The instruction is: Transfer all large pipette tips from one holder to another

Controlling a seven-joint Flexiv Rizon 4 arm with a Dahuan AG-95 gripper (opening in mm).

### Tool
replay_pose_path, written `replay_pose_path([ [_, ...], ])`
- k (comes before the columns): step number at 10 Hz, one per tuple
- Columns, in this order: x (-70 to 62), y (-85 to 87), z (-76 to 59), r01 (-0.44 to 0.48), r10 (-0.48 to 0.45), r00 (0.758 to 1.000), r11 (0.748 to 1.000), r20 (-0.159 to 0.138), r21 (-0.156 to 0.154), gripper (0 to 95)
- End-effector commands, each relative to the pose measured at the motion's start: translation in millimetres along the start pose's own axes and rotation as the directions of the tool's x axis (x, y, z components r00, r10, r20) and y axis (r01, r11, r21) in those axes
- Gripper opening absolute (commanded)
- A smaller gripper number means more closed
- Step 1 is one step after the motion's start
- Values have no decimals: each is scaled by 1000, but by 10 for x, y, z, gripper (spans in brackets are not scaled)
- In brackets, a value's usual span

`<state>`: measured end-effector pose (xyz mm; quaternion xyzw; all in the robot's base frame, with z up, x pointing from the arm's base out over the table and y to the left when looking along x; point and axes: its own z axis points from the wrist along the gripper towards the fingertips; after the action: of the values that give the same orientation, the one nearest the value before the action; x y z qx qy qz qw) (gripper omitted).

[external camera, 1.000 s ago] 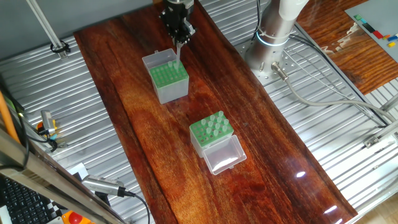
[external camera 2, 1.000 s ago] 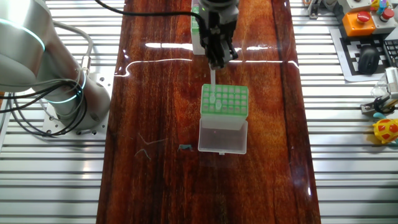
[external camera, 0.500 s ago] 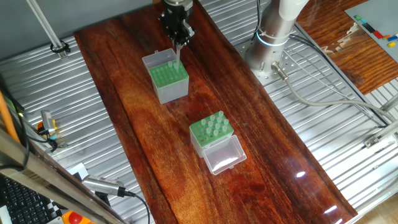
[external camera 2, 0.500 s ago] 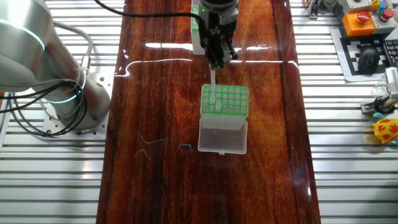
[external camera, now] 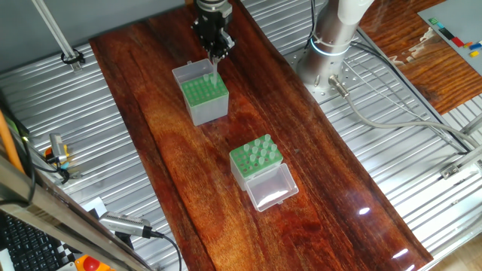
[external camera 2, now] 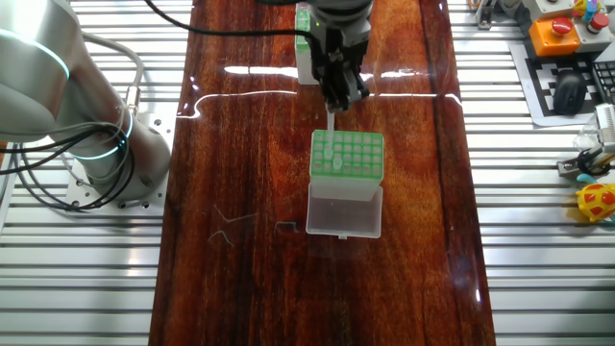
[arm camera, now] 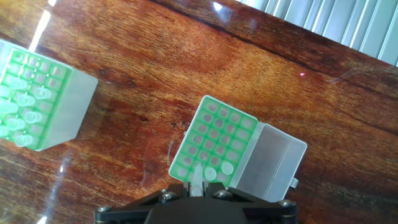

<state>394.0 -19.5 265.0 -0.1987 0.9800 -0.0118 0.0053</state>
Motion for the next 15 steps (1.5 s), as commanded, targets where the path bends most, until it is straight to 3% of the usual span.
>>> replay_pose_path([
  [1,-4,-2,46,9,-9,1000,1000,2,-3,0],
  [3,2,-3,82,16,-16,1000,1000,2,-5,380],
  [15,3,-3,83,23,-23,1000,1000,3,-5,380],
])
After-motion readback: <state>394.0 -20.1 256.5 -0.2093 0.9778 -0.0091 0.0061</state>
